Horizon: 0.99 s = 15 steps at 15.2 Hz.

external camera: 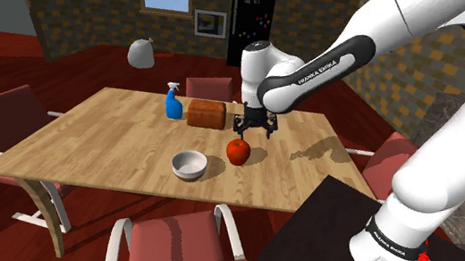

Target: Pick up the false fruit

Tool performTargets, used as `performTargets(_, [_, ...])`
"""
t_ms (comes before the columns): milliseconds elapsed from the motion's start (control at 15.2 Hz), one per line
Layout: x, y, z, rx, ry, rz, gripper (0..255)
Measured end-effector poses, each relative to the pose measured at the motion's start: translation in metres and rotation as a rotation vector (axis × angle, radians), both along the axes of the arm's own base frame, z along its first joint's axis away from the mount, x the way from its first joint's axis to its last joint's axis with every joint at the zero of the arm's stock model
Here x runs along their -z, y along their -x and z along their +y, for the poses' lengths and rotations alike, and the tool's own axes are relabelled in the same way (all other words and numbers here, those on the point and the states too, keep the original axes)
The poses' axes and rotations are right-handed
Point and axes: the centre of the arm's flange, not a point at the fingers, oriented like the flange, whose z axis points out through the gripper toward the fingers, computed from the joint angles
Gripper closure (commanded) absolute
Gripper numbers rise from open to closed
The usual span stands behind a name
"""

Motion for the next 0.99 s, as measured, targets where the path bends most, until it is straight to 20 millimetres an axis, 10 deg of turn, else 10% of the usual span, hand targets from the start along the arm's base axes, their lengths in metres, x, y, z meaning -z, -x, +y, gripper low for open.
performTargets(990, [0.103,-0.137,-0.074,0.473,0.130,-0.183,0])
